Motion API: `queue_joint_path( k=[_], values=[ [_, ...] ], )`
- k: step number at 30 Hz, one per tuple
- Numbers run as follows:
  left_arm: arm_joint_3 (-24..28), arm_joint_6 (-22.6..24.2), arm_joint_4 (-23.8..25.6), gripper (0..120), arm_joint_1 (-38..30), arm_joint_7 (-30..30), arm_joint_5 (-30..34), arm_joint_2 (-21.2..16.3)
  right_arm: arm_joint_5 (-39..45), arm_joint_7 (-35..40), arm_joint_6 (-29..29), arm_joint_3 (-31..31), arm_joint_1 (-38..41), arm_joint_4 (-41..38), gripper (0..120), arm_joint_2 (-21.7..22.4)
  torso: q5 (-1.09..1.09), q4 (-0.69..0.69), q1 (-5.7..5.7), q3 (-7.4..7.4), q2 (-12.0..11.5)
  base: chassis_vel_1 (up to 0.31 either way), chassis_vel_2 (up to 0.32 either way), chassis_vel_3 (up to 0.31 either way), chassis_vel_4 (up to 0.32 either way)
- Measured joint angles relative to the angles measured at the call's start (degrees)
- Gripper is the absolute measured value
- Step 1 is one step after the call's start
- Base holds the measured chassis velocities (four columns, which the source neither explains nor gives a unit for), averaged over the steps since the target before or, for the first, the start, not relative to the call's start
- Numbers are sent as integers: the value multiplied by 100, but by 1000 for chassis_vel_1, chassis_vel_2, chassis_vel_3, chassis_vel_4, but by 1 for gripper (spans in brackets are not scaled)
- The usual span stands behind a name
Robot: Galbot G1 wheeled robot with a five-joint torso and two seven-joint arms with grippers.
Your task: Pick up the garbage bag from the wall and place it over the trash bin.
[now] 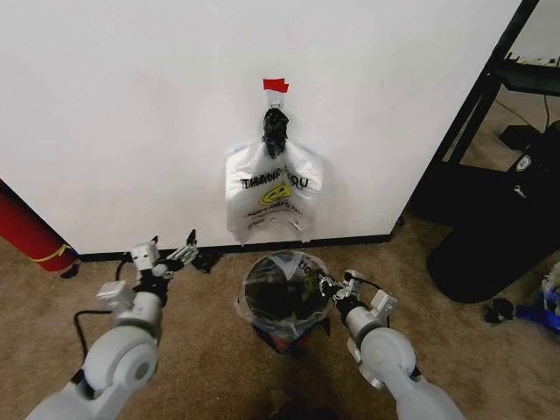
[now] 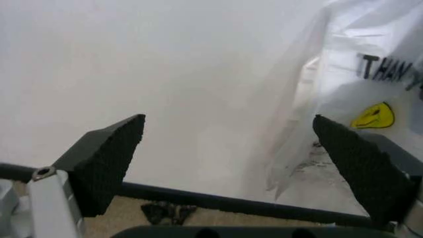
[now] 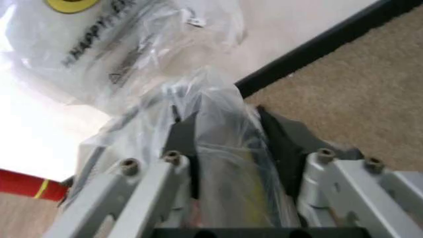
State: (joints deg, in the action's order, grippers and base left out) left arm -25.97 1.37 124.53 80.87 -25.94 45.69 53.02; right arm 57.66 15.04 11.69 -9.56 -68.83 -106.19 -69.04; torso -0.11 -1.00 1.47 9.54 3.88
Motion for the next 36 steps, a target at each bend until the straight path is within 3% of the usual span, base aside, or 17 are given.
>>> queue_joint_path(
  k=[17, 27, 32, 36],
  values=[
    [437, 240, 177, 100, -144, -139, -147, -41, -572, -469, -472, -102, -311, 79, 97, 118, 0, 1, 0, 0, 0, 0, 0, 0, 0],
    [837, 226, 180, 100, -128, 23, -636, -142, -472, -768, -916, -241, -460, 206, 100, 121, 0, 0, 0, 0, 0, 0, 0, 0, 0],
    [1606, 155, 28, 100, -211, 181, -1177, -324, -660, -789, -989, -259, -496, 254, 100, 97, 1, 0, 0, 0, 0, 0, 0, 0, 0],
    [2580, -199, -518, 100, -516, 383, -2205, -453, -689, -716, -1000, -266, -514, 257, 100, 42, -1, -1, 0, 0, 0, 0, 0, 0, 0]
  ],
)
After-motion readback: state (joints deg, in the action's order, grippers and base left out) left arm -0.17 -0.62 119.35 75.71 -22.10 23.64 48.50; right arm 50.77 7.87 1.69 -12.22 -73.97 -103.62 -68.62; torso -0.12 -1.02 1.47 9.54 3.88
